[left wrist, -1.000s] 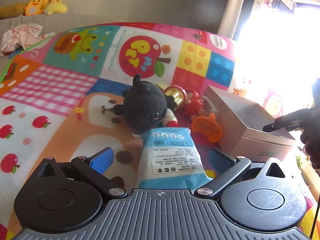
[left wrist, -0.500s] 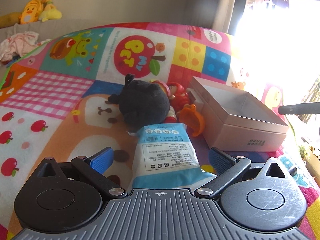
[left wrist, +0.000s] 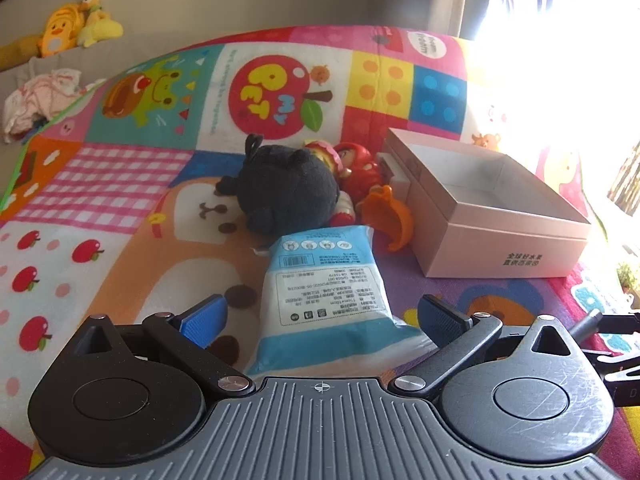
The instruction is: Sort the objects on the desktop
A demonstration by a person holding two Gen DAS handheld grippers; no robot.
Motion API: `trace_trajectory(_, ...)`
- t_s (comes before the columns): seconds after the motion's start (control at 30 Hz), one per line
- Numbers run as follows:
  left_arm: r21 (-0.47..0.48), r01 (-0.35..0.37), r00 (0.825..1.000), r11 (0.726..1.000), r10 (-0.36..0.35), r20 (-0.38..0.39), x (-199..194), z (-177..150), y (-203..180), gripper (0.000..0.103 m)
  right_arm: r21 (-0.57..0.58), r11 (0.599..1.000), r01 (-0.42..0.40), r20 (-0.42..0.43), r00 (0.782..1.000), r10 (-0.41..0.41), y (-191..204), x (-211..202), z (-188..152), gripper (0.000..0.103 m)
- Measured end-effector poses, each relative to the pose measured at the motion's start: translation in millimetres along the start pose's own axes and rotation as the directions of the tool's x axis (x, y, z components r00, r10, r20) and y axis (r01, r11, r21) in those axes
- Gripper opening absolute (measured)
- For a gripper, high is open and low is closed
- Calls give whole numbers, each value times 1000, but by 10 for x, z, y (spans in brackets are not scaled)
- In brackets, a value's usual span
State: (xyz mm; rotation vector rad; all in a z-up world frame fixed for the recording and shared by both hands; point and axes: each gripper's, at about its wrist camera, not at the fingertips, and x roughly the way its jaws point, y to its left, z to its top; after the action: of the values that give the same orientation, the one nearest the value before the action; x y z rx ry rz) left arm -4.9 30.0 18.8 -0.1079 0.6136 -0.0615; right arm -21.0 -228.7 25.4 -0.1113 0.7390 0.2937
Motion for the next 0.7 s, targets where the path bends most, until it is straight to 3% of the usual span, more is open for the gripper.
trace_trajectory(0.23, 5, -60, 995, 998, 60, -75, 157, 180, -107, 101, -50, 997, -56, 1, 998, 56, 153, -228, -160, 75)
trace_trajectory(0.33, 33, -82, 990, 996, 85, -115, 228, 193, -149, 78, -51, 996, -69, 0, 998, 69, 165, -308, -208, 75)
trace_trajectory(0.4, 28, -88, 988, 996, 91, -128, 232, 178, -146, 76, -56, 996, -69, 2, 998, 69, 170, -348, -233, 75)
trace_trajectory(0.47, 37, -89, 988, 995, 93, -126, 188, 159, -157, 65, -63, 996, -66, 9, 998, 66, 172, -383, -249, 75)
trace_trajectory(0.57, 54, -68, 989, 996, 75, -129, 73, 124, -186, 62, -68, 996, -62, 19, 998, 64, 165, -427, -251, 75)
trace_trajectory(0.7, 117, 10, 990, 993, 6, -140, -194, 0, -346, 61, -74, 996, -54, 36, 998, 57, 135, -503, -239, 75)
